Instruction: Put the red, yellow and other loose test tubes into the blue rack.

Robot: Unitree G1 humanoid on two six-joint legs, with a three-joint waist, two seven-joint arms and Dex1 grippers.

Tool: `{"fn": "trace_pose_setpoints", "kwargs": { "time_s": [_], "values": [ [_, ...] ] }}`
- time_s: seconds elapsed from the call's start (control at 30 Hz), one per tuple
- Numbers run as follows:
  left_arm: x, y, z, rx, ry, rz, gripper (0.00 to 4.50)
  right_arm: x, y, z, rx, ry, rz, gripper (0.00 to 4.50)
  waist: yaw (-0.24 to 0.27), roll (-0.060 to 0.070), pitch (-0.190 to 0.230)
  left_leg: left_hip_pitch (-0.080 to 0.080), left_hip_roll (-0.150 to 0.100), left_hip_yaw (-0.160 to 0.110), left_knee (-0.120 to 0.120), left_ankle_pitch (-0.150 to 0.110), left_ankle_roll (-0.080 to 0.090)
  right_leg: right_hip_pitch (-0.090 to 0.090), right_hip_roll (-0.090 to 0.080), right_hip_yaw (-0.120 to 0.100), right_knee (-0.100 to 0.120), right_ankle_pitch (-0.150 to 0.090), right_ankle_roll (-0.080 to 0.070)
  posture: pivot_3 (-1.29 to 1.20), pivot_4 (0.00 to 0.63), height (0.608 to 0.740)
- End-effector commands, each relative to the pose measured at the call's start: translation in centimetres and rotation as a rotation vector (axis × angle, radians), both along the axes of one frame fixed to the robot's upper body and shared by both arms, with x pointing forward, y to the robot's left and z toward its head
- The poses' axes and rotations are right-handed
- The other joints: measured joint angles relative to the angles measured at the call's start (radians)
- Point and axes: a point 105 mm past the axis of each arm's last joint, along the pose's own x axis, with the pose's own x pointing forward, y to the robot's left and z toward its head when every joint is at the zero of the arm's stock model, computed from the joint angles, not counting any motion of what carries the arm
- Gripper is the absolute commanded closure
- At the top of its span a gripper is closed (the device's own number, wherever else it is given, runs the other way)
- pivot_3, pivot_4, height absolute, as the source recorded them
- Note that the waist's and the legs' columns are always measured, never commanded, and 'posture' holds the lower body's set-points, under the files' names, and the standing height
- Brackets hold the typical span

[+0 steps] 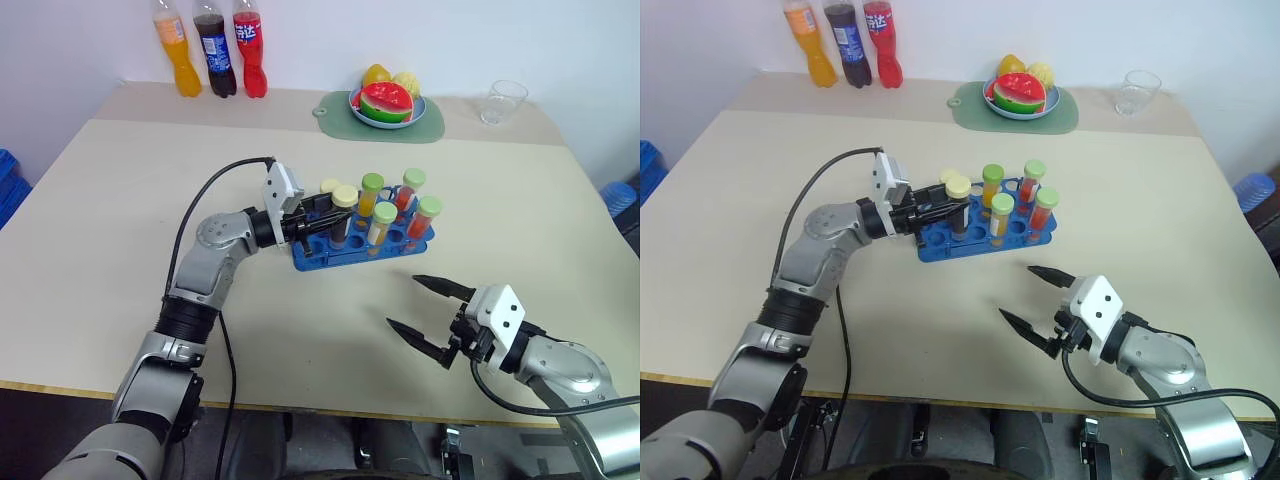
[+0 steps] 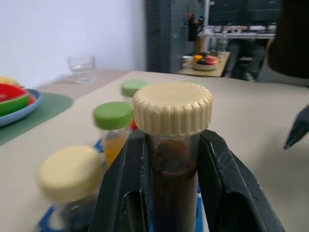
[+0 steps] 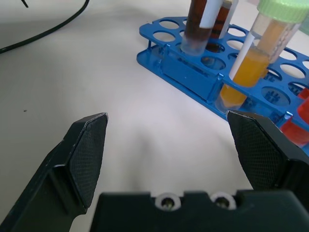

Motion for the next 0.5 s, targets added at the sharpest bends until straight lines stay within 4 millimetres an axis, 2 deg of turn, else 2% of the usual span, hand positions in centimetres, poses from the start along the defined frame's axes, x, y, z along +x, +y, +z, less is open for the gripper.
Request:
{"fn": "trace_pose_setpoints", "kwargs": {
  "time_s": [0.03,0.5],
  "values": [
    [-0.3,-0.2,-1.0,0.04,0.02,-0.025,3.72,-0.2,0.2,0.8,-0.002,-0.039,0.01,0.13,0.0,0.0,0.0,0.0,0.0,0.0,0.0,0.0,0.0,0.0,0.0,0.0,0.0,0.0,0.0,0.0,0.15,0.74],
    [0.6,1.5,-1.8,0.066,0.045,0.048,3.72,-0.2,0.2,0.7,0.001,-0.038,0.003,0.13,-0.003,0.0,-0.001,0.001,0.0,0.0,0.0,0.0,0.0,0.0,0.0,0.0,0.0,0.0,0.0,0.0,0.15,0.74]
  ]
}}
